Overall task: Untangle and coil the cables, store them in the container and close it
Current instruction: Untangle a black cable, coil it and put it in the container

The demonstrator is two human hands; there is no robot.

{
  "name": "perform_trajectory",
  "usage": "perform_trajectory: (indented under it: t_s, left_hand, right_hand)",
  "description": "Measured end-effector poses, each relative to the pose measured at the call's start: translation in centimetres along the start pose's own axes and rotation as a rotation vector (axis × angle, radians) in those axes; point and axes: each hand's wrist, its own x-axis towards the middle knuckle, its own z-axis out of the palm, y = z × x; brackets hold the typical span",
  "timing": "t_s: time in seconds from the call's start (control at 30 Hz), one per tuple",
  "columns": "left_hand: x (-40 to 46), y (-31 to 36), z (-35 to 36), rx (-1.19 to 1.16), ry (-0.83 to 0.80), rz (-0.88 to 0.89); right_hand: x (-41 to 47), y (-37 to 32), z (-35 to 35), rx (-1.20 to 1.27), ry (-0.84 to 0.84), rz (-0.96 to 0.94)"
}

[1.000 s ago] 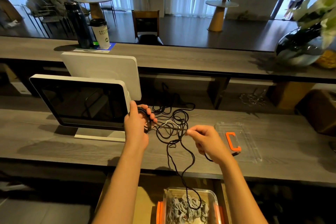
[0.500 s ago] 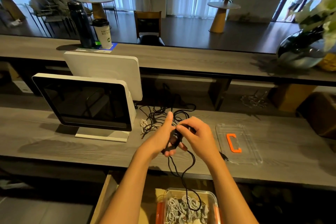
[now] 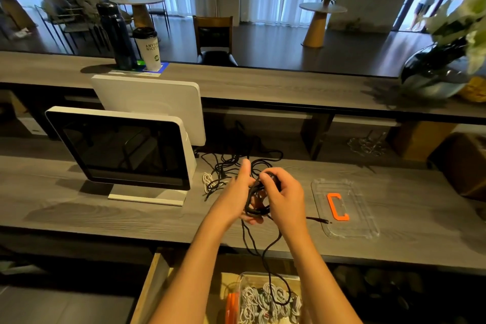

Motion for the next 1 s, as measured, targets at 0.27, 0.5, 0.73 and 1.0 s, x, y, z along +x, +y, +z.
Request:
perform_trajectory:
  t_s: [0.27,0.5,0.73,1.0]
  left_hand:
    - [-1.6,0.4,-0.9,0.232,-0.015,0.219]
    - [-1.9,1.3,-0.9,0.252,0.194,0.363]
    - [-0.6,0.5,-1.3,0.165,0.623,0.288]
    - [0.0,0.2,-1.5,0.402,0.758,0.123]
  right_hand:
    - [1.6,-0.6,-3.8,0.238,-0.112,0.163]
    - [1.4,0.4,-3.5,0.148,-0.170,0.096]
    - [-0.3,0.3,-0.4,-0.333,-0.557,-0.060]
    - [0.4,-1.5,-0.6,-0.778,-0.630,-0.371]
